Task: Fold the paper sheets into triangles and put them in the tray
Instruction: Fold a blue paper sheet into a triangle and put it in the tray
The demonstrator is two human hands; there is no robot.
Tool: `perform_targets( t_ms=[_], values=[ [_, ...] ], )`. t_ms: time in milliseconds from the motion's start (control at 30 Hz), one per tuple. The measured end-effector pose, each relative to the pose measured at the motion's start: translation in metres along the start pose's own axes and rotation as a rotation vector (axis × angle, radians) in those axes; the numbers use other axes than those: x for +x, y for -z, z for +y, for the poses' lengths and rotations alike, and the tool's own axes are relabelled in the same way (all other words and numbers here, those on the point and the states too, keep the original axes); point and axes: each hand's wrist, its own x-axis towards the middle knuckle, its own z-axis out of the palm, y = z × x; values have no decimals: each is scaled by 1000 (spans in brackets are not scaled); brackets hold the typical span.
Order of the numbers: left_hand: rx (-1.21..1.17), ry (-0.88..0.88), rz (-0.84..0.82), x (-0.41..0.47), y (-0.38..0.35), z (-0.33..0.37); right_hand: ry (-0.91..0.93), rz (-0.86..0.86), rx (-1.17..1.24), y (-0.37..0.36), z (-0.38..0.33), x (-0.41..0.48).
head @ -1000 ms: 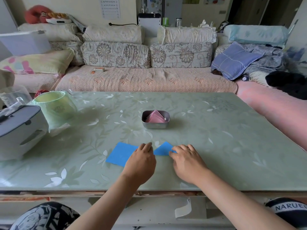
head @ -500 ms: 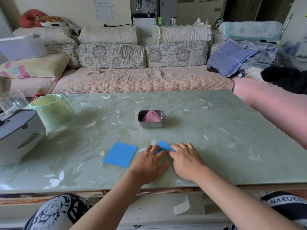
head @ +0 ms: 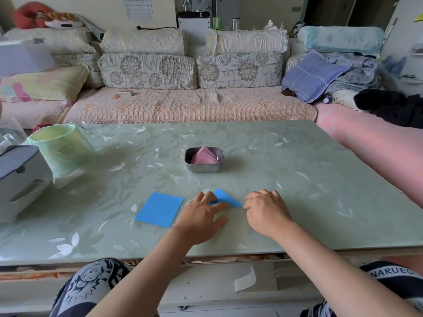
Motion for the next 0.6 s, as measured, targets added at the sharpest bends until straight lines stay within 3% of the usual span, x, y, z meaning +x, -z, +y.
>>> perform_targets(
  t_ms=[233,467,600],
  values=[
    [-178,37,78,15,-2,-11,-23,81,148,-2,3,9],
    [-227,40,26,35,-1,-20,-26,-22,224,-1,-1,26],
    [-225,57,2,41,-1,-22,-67,-63,383,0,-7,37]
  ],
)
